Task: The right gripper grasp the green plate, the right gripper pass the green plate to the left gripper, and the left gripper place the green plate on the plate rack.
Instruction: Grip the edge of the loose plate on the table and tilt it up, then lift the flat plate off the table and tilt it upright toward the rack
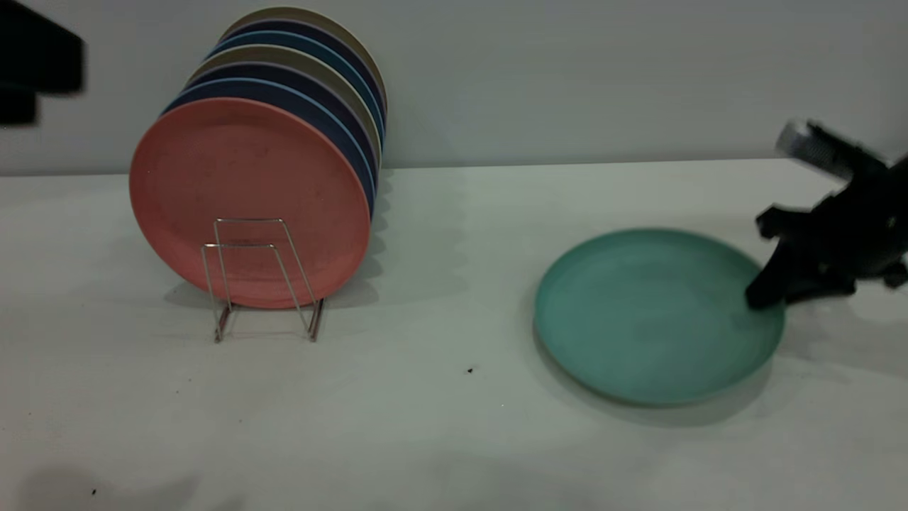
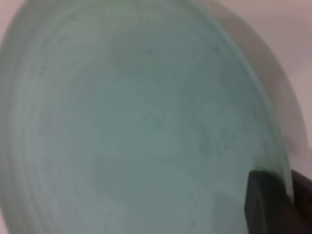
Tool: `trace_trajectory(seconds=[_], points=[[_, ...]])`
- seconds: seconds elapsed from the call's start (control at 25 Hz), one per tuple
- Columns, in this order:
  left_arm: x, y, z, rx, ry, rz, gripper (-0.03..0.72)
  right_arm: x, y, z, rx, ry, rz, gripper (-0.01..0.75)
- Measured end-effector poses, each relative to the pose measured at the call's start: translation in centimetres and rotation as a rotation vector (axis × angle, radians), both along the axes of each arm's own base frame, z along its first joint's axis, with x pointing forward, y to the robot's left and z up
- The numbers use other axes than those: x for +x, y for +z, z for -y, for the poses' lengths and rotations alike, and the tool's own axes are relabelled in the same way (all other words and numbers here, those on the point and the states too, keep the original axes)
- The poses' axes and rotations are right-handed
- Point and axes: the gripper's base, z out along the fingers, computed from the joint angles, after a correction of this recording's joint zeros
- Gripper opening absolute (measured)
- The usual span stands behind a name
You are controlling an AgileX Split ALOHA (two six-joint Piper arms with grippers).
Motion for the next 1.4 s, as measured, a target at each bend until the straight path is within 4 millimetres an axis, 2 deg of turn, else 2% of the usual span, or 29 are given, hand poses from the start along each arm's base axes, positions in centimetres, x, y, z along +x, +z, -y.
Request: trace_trajectory(seconds=[0.12,0.28,0.48,0.72,1.04,1.28,1.4], points=[[1.8,-2.0,0.5,-0.049,-0.035,-0.061,0.454,0.2,2.2,-0.9,0.009,0.036,0.041,0.013],[4.1,-4.3,1.1,-0.14,-0.046,-0.067,0.447,0.0,4.0,-3.4,0.092,0.115,0.067,0.013],[6.0,-6.6,1.2,-0.161,-0.051,-0.071,0.447,-0.3,5.2,-6.6,0.203,0.183,0.084,0.013],[6.7,-9.2,1.3,-0.16,-0.043,-0.163,0.447,-1.2,6.0,-10.9,0.254,0.281,0.095,0.013],[6.9,-10.0,1.3,-0.161,-0.037,-0.195,0.447,-2.4,6.8,-15.8,0.356,0.367,0.107,0.013],[6.9,-10.0,1.3,-0.164,-0.038,-0.194,0.442,-3.3,7.7,-18.1,0.48,0.414,0.12,0.022],[6.9,-9.9,1.3,-0.168,-0.04,-0.194,0.375,-3.3,8.0,-18.5,0.516,0.425,0.141,0.032]])
